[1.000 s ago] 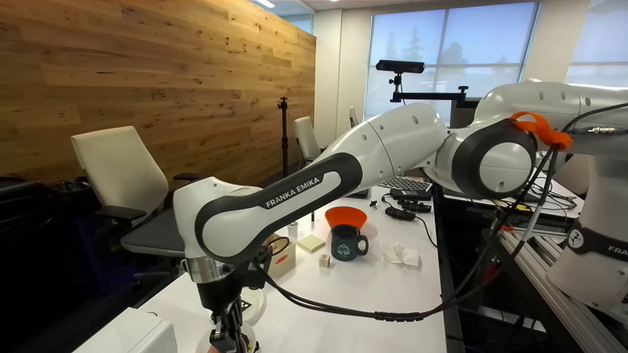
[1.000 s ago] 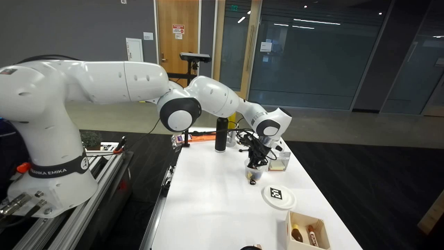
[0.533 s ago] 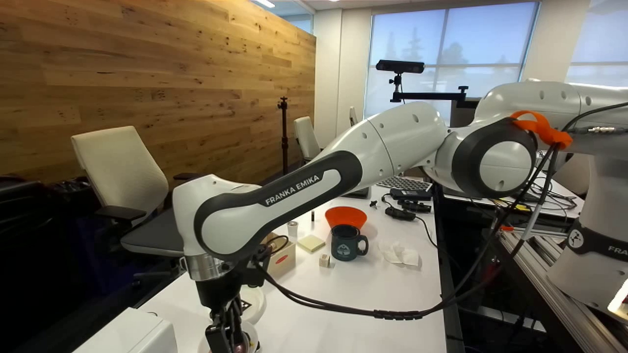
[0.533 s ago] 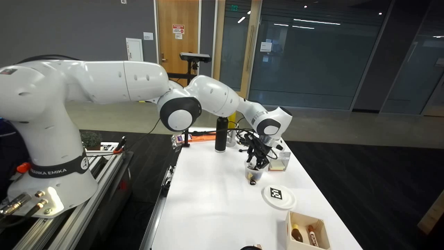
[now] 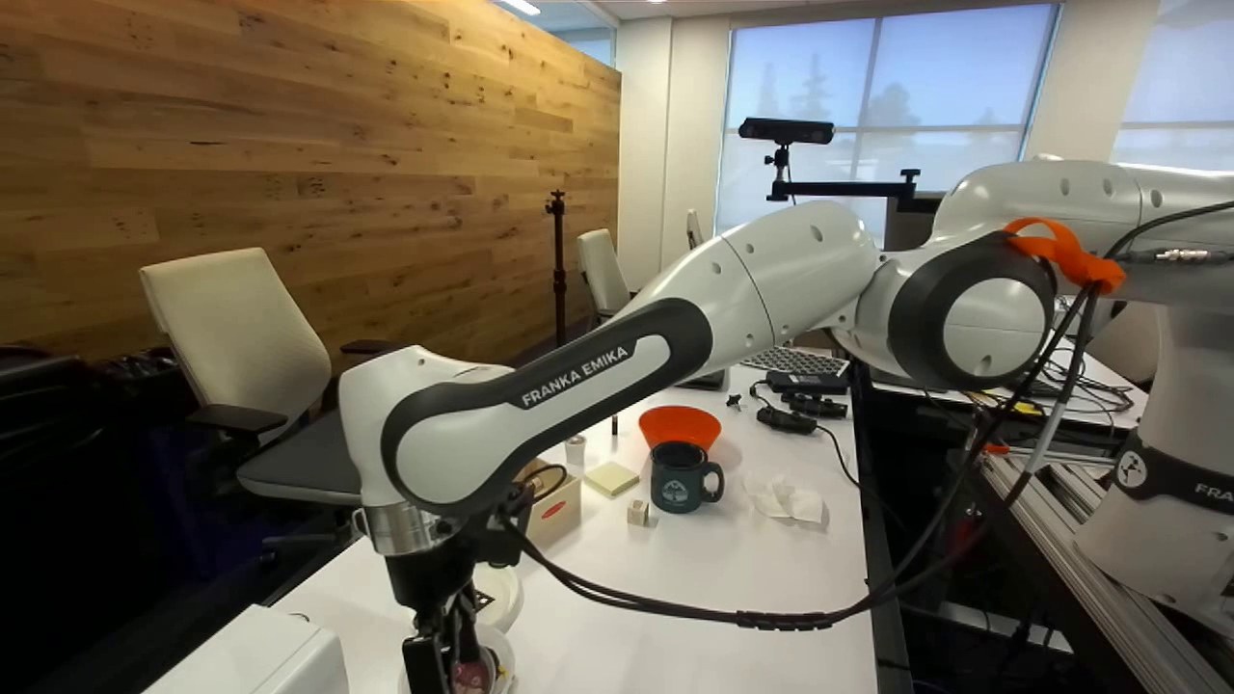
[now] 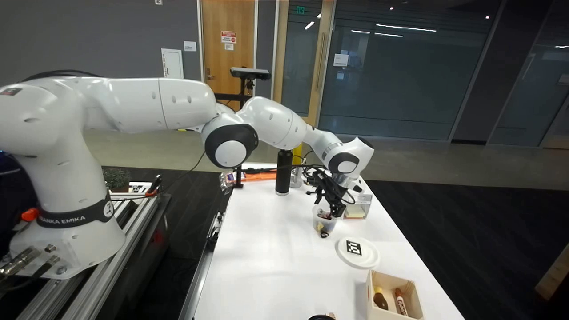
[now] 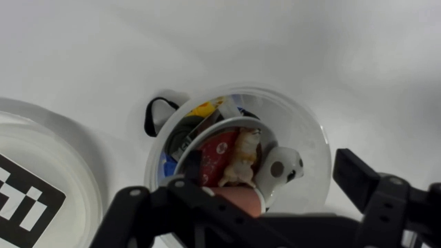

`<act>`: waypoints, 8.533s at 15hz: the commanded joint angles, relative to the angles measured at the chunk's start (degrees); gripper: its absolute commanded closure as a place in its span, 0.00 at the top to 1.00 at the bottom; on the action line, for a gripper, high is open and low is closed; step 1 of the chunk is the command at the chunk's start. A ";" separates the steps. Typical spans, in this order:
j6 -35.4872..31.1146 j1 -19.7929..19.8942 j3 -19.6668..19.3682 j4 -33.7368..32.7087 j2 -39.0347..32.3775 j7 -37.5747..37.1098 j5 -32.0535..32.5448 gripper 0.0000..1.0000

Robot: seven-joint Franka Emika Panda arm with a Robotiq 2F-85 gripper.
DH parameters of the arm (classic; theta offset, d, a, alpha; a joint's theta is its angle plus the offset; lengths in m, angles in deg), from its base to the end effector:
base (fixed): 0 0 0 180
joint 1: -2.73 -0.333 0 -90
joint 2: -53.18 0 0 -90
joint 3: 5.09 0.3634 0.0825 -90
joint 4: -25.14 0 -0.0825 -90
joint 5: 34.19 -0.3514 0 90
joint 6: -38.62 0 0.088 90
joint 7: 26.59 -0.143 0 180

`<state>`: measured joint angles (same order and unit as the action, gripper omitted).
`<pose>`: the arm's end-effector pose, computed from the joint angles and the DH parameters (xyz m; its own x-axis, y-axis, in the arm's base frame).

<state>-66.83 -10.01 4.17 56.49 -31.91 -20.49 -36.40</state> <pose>0.7464 0.2320 0.0476 0.9217 0.3499 -0.1672 0.3127 -0.9256 -0.2133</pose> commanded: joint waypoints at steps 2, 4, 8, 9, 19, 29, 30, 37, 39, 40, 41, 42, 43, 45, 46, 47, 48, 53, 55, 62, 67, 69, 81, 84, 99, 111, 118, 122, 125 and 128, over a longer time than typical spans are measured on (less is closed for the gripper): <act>0.52 0.29 0.39 0.23 -0.03 2.13 -2.07 0.68; 0.51 0.25 0.56 -0.04 -0.04 2.50 -2.15 0.53; 0.61 -0.13 1.09 -1.32 0.03 3.53 -2.12 0.52; 0.57 -0.30 1.10 -1.75 0.07 3.82 -1.97 0.57; 0.58 0.58 0.76 -5.55 -0.68 3.96 -2.15 0.44; 0.16 2.01 0.83 -2.16 -0.18 4.11 -2.74 0.54; 0.13 1.99 0.82 -2.17 -0.18 4.17 -2.73 0.53; 0.09 1.78 0.24 -3.83 -0.10 4.20 -2.02 0.58; 0.12 1.90 -0.07 -4.11 0.01 4.21 -1.82 0.60; 0.07 1.94 -0.10 -4.29 0.03 4.30 -1.83 0.61; 0.08 1.92 -0.37 -4.37 0.05 4.33 -1.62 0.61; 0.13 2.04 -0.52 -4.37 0.06 4.38 -1.57 0.60; -0.04 2.15 -0.80 -4.24 0.07 4.63 -1.40 0.59; -0.25 2.39 -1.06 -3.49 0.08 4.98 -1.46 0.55; -0.29 2.40 -1.18 -3.22 0.07 5.12 -1.45 0.56; -0.29 2.49 -1.10 -2.80 0.05 5.47 -1.60 0.54; -0.32 2.51 -1.08 -2.47 0.03 5.69 -1.66 0.57; -0.25 2.27 -0.60 -1.55 -0.34 6.98 -1.94 0.65; -0.40 1.92 -0.32 -0.98 -0.33 7.56 -2.00 0.64; -1.15 -1.09 1.04 0.54 -0.32 10.57 -1.98 0.59; -1.08 -1.83 0.87 0.71 -0.31 10.51 -1.89 0.31; -1.04 -1.71 0.93 0.86 -0.30 10.54 -1.98 0.16; -1.31 -1.72 0.56 -2.89 -0.14 10.28 -1.30 0.00; -1.18 -2.07 0.50 -7.25 -1.04 9.78 -1.03 0.00; -1.44 -2.96 0.26 -5.08 0.00 9.89 -1.00 0.54; -0.48 -3.45 0.37 -3.37 -0.34 10.30 -1.28 0.58; -1.36 -3.76 0.31 -2.85 -0.34 11.50 -0.98 0.48; -1.22 -4.33 0.30 -2.10 -0.35 13.61 -0.78 0.47; -1.30 -4.20 0.16 -0.66 -0.36 14.50 -0.74 0.72; -1.35 -4.06 0.21 0.93 -0.44 15.05 -0.77 0.85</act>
<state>-68.40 -14.23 4.58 55.85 -32.36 -7.22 -37.02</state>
